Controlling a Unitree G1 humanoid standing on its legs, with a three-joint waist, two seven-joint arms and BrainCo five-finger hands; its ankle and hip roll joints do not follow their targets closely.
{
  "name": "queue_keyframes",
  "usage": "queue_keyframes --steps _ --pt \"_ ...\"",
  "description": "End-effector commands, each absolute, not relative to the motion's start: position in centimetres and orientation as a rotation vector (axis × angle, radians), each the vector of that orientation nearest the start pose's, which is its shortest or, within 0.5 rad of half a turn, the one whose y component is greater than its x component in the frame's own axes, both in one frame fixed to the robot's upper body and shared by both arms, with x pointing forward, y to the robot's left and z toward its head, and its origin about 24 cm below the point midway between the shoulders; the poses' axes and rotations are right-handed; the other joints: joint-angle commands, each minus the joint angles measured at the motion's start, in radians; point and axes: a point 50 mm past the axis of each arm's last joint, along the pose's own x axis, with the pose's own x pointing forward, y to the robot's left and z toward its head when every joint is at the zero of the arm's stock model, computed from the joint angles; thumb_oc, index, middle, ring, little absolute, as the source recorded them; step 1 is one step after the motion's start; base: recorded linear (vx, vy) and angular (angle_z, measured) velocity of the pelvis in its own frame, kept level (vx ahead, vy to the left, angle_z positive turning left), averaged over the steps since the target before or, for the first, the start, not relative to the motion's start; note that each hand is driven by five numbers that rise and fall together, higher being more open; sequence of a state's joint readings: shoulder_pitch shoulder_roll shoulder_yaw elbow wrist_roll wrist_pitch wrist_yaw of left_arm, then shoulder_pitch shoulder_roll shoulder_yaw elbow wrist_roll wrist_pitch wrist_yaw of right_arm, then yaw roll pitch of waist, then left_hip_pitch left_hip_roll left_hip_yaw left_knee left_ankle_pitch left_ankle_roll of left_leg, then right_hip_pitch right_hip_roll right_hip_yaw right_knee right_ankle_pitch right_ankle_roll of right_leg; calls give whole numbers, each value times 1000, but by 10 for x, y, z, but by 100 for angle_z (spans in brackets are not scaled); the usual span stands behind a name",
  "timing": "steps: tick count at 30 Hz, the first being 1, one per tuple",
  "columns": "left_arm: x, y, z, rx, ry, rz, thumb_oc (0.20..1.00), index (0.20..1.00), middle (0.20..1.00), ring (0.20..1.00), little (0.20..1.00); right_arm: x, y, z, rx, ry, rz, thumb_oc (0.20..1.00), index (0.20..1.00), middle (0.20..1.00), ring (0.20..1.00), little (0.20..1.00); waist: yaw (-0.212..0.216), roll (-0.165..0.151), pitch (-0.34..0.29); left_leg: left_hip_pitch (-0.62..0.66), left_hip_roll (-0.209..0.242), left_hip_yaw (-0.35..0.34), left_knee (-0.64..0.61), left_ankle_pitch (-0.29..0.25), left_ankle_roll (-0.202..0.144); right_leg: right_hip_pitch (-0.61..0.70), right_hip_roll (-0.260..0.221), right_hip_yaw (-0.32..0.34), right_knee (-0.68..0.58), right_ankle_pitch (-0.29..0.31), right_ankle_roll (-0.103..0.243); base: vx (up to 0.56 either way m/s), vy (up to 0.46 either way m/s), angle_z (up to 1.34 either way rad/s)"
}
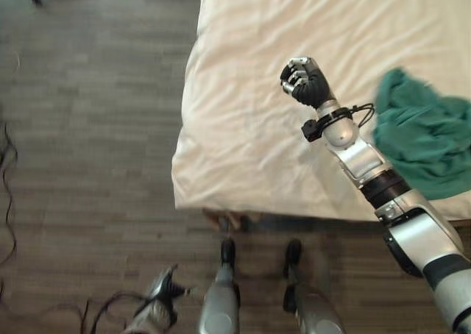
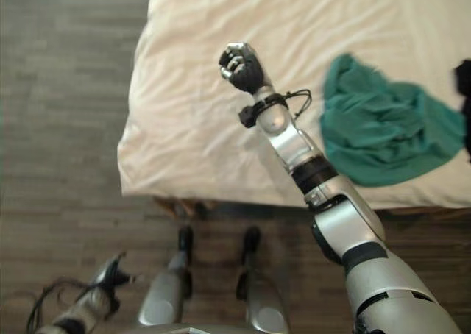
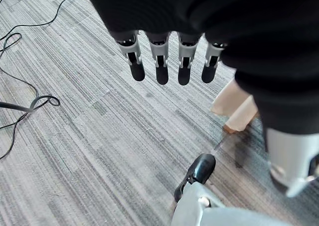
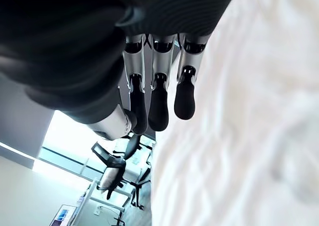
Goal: Tidy up the quilt and then pick up the clothes from the bed and put them into the laundry hamper.
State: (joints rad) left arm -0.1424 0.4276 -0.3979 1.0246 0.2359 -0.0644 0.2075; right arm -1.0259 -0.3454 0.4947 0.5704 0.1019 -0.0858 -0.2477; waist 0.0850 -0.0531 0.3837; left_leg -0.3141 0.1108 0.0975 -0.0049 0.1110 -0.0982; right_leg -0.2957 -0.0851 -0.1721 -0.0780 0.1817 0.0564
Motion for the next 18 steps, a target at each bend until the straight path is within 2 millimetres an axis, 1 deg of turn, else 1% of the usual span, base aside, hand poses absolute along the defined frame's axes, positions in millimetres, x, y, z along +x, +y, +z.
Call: queue_keyframes --steps 1,2,4,5,7,9,11,13,14,15,16,17,18 --pt "213 256 -94 898 667 -39 1000 1000 1000 1000 1000 381 -66 224 -381 -538 216 200 200 200 200 200 13 55 29 -44 56 -3 49 -19 -38 -75 -68 29 248 -198 84 -118 0 9" --pt "219 253 -91 903 638 -37 1000 1000 1000 1000 1000 380 -58 214 -364 -510 243 200 200 200 200 200 16 61 28 -76 53 -5 61 -15 -40 -108 -72 26 263 -198 85 -99 -3 15" --pt "225 248 -90 940 630 -41 1000 1000 1000 1000 1000 371 -33 185 -349 -439 345 200 200 200 200 200 23 66 39 -112 49 -11 85 -21 -41 -143 -77 26 292 -208 86 -66 7 13" --pt "225 248 -91 960 635 -39 1000 1000 1000 1000 1000 362 -20 169 -326 -402 413 200 200 200 200 200 23 68 46 -123 48 -13 95 -25 -41 -155 -78 29 301 -210 86 -37 1 2" --pt "218 247 -97 990 663 -55 1000 1000 1000 1000 1000 340 7 145 -285 -347 580 200 200 200 200 200 25 68 47 -130 47 -15 103 -28 -40 -161 -81 29 304 -210 85 -1 -12 -8" --pt "212 249 -101 1022 693 -67 1000 1000 1000 1000 1000 317 28 122 -189 -261 744 200 200 200 200 200 24 62 44 -100 48 -12 97 -37 -38 -132 -83 31 290 -214 84 39 -17 -5" --pt "201 251 -108 1045 743 -88 1000 1000 1000 1000 1000 289 52 108 -55 -177 923 200 200 200 200 200 22 53 38 -61 49 -6 76 -40 -36 -91 -81 33 260 -212 83 45 -18 -5" --pt "190 253 -115 1061 793 -107 1000 1000 1000 1000 1000 268 64 104 21 -161 1031 200 200 200 200 200 19 44 27 -11 49 0 57 -45 -34 -46 -80 36 237 -213 81 62 -10 -10" --pt "184 254 -119 1068 817 -113 1000 1000 1000 1000 1000 256 70 99 57 -135 1090 200 200 200 200 200 17 37 22 30 48 7 44 -50 -34 -8 -79 36 223 -215 81 114 1 -9" --pt "184 255 -119 1070 836 -125 1000 1000 1000 1000 1000 237 76 106 126 -159 1181 200 200 200 200 200 6 27 9 68 48 15 27 -54 -33 26 -76 39 202 -214 81 99 -1 -4" --pt "184 255 -119 1069 836 -125 1000 1000 1000 1000 1000 237 76 106 125 -159 1181 200 200 200 200 200 6 27 8 67 48 15 24 -50 -33 27 -75 39 199 -210 81 154 -19 -3" --pt "186 256 -117 1051 814 -93 1000 1000 1000 1000 1000 228 78 88 102 -98 1223 200 200 200 200 200 8 21 -20 123 42 19 -2 -57 -32 87 -70 32 168 -208 82 91 -23 -6" --pt "186 256 -117 1051 814 -93 1000 1000 1000 1000 1000 228 79 88 102 -99 1224 200 200 200 200 200 7 20 -21 122 41 19 -4 -53 -31 87 -70 31 165 -204 82 128 -37 -9"
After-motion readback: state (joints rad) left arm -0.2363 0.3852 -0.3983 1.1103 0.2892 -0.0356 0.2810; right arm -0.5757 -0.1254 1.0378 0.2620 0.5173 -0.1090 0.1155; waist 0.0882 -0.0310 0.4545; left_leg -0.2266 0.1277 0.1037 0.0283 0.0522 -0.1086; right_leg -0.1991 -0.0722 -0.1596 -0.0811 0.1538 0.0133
